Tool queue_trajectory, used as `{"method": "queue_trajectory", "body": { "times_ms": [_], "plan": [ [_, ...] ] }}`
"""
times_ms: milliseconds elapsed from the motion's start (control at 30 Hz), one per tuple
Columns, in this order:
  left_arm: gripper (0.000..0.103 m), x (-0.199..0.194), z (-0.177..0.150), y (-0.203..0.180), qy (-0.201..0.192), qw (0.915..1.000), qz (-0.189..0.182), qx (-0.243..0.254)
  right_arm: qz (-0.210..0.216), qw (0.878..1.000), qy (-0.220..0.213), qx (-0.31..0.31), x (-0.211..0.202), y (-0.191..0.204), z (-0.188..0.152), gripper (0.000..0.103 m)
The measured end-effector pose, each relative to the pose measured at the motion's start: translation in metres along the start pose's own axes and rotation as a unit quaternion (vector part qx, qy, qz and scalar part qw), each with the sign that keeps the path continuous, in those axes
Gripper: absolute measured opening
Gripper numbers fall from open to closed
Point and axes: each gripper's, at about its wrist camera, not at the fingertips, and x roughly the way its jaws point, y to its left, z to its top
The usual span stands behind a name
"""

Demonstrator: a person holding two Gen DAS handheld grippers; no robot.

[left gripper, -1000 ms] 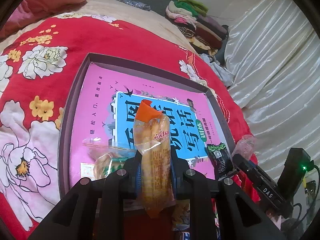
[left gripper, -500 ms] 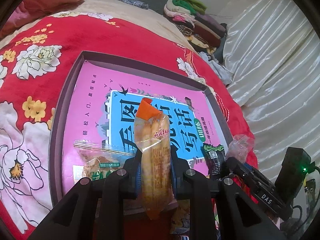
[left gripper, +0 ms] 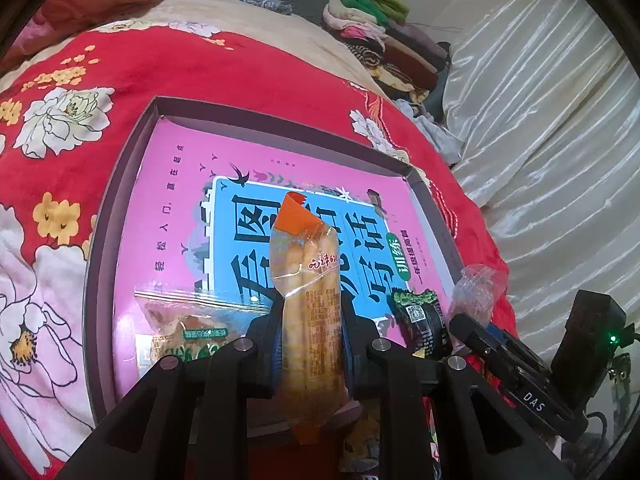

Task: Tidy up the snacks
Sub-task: 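Release the bread bag with the left tool while the right tool releases the sweets bag in the box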

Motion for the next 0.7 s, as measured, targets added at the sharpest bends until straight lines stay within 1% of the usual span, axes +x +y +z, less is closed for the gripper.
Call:
{"method": "queue_trajectory", "body": {
  "times_ms": [67,133,200,300,433,567,700],
  "plan": [
    [0.023,0.0005,0.0009,-0.0001,-0.002,1.0,0.0,-0.002,-0.015,1.0,0.0,0.001,-0.0002,-0.0024,-0.0003,0.044],
    [0.023,0.0015,0.002,0.0001,-0.003,1.0,0.002,-0.002,-0.018,1.0,-0.001,-0.001,-0.0015,-0.003,0.0006,0.044],
    [0.023,0.0025,0.0026,-0.0005,-0.003,1.0,0.003,-0.002,-0.027,1.0,0.001,-0.016,-0.0007,0.0012,0.0005,0.044],
    [0.023,0.004,0.0015,-0.001,0.0,1.0,0.007,0.0,-0.025,0.999,0.004,-0.02,0.0006,0.0029,-0.0003,0.044],
    [0.023,0.005,0.0008,-0.0016,0.002,1.0,0.008,0.003,-0.021,1.0,0.003,-0.009,0.0003,-0.0007,0.0007,0.045],
    [0.023,0.0036,0.0006,-0.003,0.005,1.0,-0.004,0.006,-0.021,1.0,0.003,-0.008,0.0001,-0.0015,0.0013,0.045],
    [0.023,0.006,-0.0003,-0.0065,0.009,0.9998,-0.007,0.014,-0.022,1.0,0.004,-0.009,0.0,-0.0015,0.001,0.045]
  ]
}}
